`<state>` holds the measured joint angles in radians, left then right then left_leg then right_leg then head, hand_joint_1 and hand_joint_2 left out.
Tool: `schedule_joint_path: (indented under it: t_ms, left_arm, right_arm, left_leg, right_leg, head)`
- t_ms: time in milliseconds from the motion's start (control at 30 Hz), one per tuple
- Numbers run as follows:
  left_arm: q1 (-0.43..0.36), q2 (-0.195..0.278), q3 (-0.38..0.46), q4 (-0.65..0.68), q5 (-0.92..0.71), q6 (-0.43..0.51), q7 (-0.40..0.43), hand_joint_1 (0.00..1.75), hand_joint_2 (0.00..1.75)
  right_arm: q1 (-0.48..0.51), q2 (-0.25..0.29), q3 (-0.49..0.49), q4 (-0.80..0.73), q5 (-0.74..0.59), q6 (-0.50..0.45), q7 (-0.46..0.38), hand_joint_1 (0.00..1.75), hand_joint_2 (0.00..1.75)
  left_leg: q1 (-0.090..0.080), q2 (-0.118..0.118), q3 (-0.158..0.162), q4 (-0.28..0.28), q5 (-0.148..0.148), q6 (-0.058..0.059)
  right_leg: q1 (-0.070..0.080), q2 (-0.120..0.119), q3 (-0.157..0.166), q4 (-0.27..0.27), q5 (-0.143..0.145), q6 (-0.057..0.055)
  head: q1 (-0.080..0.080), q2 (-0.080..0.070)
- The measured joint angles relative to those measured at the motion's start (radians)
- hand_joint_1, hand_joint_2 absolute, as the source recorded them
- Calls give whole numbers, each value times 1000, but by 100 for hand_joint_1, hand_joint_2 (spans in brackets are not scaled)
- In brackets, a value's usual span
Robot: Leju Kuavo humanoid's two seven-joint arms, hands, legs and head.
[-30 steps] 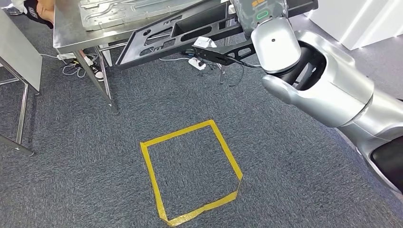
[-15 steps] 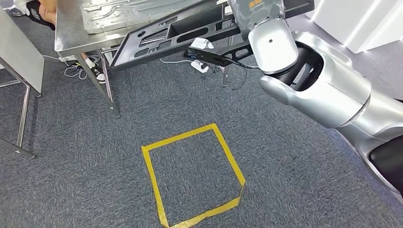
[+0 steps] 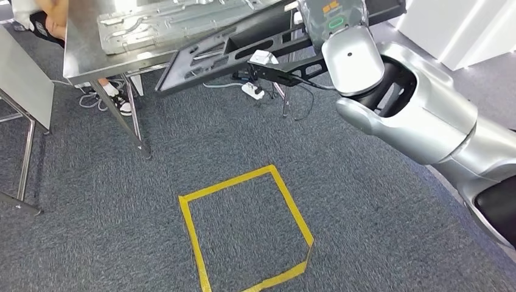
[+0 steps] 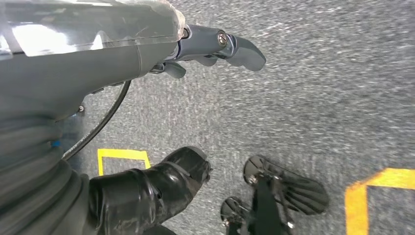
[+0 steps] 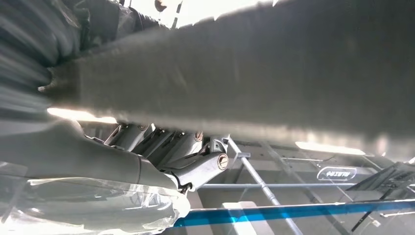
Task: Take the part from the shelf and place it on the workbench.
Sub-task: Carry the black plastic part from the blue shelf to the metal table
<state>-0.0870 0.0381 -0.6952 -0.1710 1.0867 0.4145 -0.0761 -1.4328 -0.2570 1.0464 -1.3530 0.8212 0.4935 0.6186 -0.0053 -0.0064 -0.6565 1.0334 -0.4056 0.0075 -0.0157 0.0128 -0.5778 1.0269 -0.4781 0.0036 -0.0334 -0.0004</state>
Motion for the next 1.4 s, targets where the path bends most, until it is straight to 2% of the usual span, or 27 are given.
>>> schedule_joint_path:
  t_ms: [67, 167, 233, 300, 333, 367, 400, 467, 500, 533, 633, 700, 733, 800, 833, 867, 900, 967, 1000, 1033, 1100, 1200, 1233, 1300, 1333, 1367, 1400]
  left_arm:
    - [-3, 1, 0, 0, 0, 1, 0, 0, 175]
    - [0, 0, 0, 0, 0, 1, 0, 0, 175]
    - [1, 0, 0, 0, 1, 1, 0, 0, 175]
    - [-1, 0, 0, 0, 2, 0, 1, 0, 175]
    - [-2, 0, 0, 0, 2, 0, 1, 0, 175]
    - [-2, 0, 0, 0, 3, 0, 1, 0, 175]
    - [-1, 0, 1, 0, 3, 0, 2, 0, 175]
    - [2, 0, 1, 0, 4, -1, 2, 0, 175]
    - [2, 0, 1, 0, 4, -1, 2, 0, 175]
    - [0, 0, 1, 0, 3, 0, 2, 0, 175]
    - [-3, -1, 1, 0, 3, 0, 2, 0, 175]
    - [-3, -2, 1, 0, 1, -1, 1, 0, 175]
    - [-3, -2, 1, 0, 1, -1, 1, 0, 175]
    - [-3, -2, 1, 0, 0, -1, 1, 0, 175]
    - [-2, -2, 1, 0, 0, -1, 1, 0, 175]
    - [-1, -2, 1, 0, -1, -1, 2, 0, 175]
    - [0, -2, 1, 0, -1, -1, 2, 0, 175]
    - [1, 0, 1, 0, -1, -1, 2, 0, 175]
    - [1, 2, 1, 0, -2, -1, 1, 0, 175]
    - [1, 3, 1, 0, -2, -1, 1, 0, 175]
    - [-3, 5, 1, 0, -4, -1, 0, 0, 175]
    - [-2, 7, 1, 0, -7, -1, 0, 0, 175]
    - [0, 7, 1, 0, -7, -2, 0, 0, 175]
    - [0, 6, 1, 0, -7, -3, 1, 0, 175]
    - [-1, 6, 1, 0, -7, -3, 1, 0, 175]
    - [-2, 6, 1, 0, -7, -3, 1, 0, 175]
    - [-2, 6, 1, 0, -7, -3, 1, 0, 175]
  right_arm:
    - [0, 0, 0, 0, -2, 0, 2, 175, 175]
    - [1, -2, 0, -2, -2, 0, 2, 175, 175]
    - [0, -5, 0, -2, -2, 0, 2, 175, 175]
    - [3, -5, 0, -2, -3, -1, 3, 175, 175]
    - [6, -5, 0, -2, -3, -1, 3, 175, 175]
    - [9, -5, 0, -2, -4, -1, 2, 175, 175]
    - [11, -5, 0, -2, -4, -1, 2, 175, 175]
    - [10, -5, 1, -2, -4, -1, 2, 175, 175]
    - [8, -5, 1, -2, -5, -1, 2, 175, 175]
    - [7, -5, 1, -2, -5, -2, 2, 175, 175]
    - [5, -4, 1, -2, -7, -3, 2, 175, 175]
    - [5, -4, 1, -2, -7, -3, 2, 175, 175]
    - [5, -4, 1, -2, -7, -4, 2, 175, 175]
    - [8, -5, 1, -2, -7, -7, 3, 175, 175]
    - [10, -5, 1, -2, -7, -9, 3, 175, 175]
    - [13, -5, 1, -2, -6, -10, 4, 175, 175]
    - [16, -5, 1, -2, -6, -10, 5, 175, 175]
    - [18, -6, 1, -2, -4, -9, 6, 175, 175]
    - [17, -7, 1, -2, -3, -8, 6, 175, 175]
    - [16, -8, 1, -2, -3, -8, 6, 175, 175]
    - [17, -11, 1, -3, -2, -7, 7, 175, 175]
    - [17, -14, 0, -5, -2, -6, 7, 175, 175]
    - [17, -15, 0, -6, -2, -6, 7, 175, 175]
    - [17, -18, 0, -6, -1, -5, 7, 175, 175]
    - [19, -19, 0, -6, -1, -5, 6, 175, 175]
    - [20, -19, 0, -6, -1, -5, 6, 175, 175]
    - [21, -20, 0, -6, -1, -5, 5, 175, 175]
  left_leg:
    - [-6, 1, 6, -16, -11, 9]
    - [-1, 3, 39, -44, -14, 19]
    - [2, 5, 62, -57, -20, 30]
    - [1, 5, 73, -57, -31, 36]
    - [1, 4, 79, -56, -38, 36]
    - [1, 3, 87, -54, -46, 36]
    - [2, 1, 96, -50, -55, 34]
    - [1, -2, 110, -37, -78, 25]
    - [0, -3, 110, -29, -88, 19]
    - [-1, -4, 109, -23, -96, 14]
    - [-1, -4, 107, -19, -108, 2]
    - [1, -1, 88, 25, -133, -8]
    - [2, 1, 60, 78, -153, -12]
    - [4, 1, -22, 210, -186, -19]
    - [4, 1, -58, 254, -185, -20]
    - [4, 1, -77, 263, -165, -18]
    - [3, 1, -78, 232, -127, -14]
    - [-2, 0, -39, 106, -36, 5]
    - [-7, 0, -18, 51, -7, 17]
    - [-11, 0, -2, 14, 3, 28]
    - [-19, 1, 10, -13, -4, 41]
    - [-9, 6, 48, -60, -3, 41]
    - [-4, 8, 61, -72, -3, 41]
    - [-3, 10, 74, -74, -13, 42]
    - [-1, 10, 79, -71, -20, 41]
    - [2, 9, 84, -66, -29, 38]
    - [5, 7, 91, -60, -40, 34]
  right_leg:
    - [-1, 2, 0, -5, -2, 9]
    - [3, -1, 5, 6, -18, 21]
    - [6, -4, -40, 96, -56, 23]
    - [6, -5, -126, 228, -95, 23]
    - [5, -5, -157, 265, -93, 24]
    - [4, -6, -171, 267, -71, 24]
    - [2, -7, -164, 230, -31, 24]
    - [1, -9, -119, 105, 53, 24]
    - [1, -8, -99, 57, 71, 20]
    - [2, -7, -87, 30, 75, 17]
    - [4, -2, -80, 18, 58, 0]
    - [1, -2, -71, 15, 51, -10]
    - [1, -2, -66, 14, 47, -15]
    - [3, 0, -56, 14, 38, -20]
    - [4, 1, -48, 14, 32, -21]
    - [6, 2, -39, 14, 25, -21]
    - [9, 2, -28, 14, 17, -21]
    - [12, 3, -6, 12, 3, -21]
    - [13, 4, 1, 10, -2, -20]
    - [12, 4, 3, 8, -5, -17]
    - [8, 5, 5, 1, -7, -9]
    - [11, 2, 2, 20, -24, 3]
    - [12, 0, -20, 64, -42, 7]
    - [8, -2, -97, 190, -83, 15]
    - [4, -2, -135, 240, -89, 20]
    - [0, -3, -157, 258, -77, 25]
    - [-5, -4, -160, 239, -46, 31]
  head:
    - [0, 0]
    - [3, 0]
    - [6, 0]
    - [8, 0]
    - [8, 0]
    - [8, 0]
    - [8, 0]
    - [8, 0]
    - [8, 0]
    - [8, 0]
    - [7, 0]
    - [6, 0]
    - [4, 0]
    - [3, 0]
    - [3, 0]
    - [3, 0]
    - [3, 0]
    - [5, 0]
    - [6, 0]
    - [7, 0]
    - [6, 0]
    - [7, 0]
    - [8, 0]
    - [10, 0]
    - [10, 0]
    - [10, 0]
    - [9, 0]
